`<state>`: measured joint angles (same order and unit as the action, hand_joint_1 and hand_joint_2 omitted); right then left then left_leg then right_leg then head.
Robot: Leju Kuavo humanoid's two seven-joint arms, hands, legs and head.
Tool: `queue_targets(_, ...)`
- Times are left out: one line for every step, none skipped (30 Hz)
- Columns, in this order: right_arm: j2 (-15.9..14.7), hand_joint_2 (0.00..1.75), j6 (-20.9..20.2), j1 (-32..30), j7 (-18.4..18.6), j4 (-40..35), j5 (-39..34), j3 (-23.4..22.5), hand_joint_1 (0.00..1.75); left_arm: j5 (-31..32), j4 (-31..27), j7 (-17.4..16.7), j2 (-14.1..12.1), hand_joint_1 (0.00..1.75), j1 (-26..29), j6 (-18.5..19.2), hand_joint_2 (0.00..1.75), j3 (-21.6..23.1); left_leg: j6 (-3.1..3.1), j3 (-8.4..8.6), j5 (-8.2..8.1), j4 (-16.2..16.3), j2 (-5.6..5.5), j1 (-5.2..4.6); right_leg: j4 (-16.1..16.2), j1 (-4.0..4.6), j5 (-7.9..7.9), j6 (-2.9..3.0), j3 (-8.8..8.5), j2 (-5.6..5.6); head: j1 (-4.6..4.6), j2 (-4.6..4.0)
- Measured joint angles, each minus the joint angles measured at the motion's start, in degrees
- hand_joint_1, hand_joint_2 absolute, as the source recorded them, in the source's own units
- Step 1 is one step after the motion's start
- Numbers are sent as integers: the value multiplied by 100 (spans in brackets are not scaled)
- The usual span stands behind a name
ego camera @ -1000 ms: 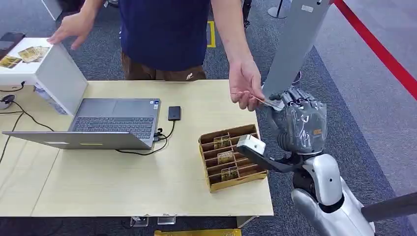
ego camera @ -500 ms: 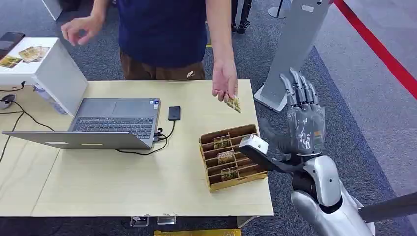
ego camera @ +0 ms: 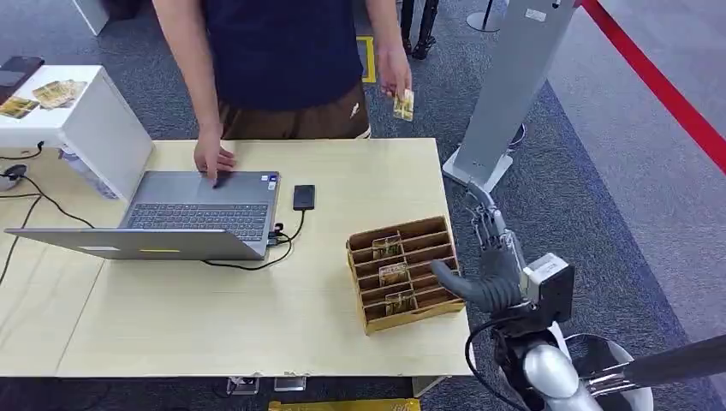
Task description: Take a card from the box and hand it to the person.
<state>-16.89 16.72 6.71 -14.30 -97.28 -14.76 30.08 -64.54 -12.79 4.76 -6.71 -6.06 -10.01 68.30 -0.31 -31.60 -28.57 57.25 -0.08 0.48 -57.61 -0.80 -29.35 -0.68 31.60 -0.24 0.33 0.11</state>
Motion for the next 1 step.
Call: queue_targets(44,175,-20,-17,-37,101,-74,2,0,-24,0,11,20,0,0,-20,0,-4,0,0,0,0,0,0,0,0,0,0,0,0,2,0)
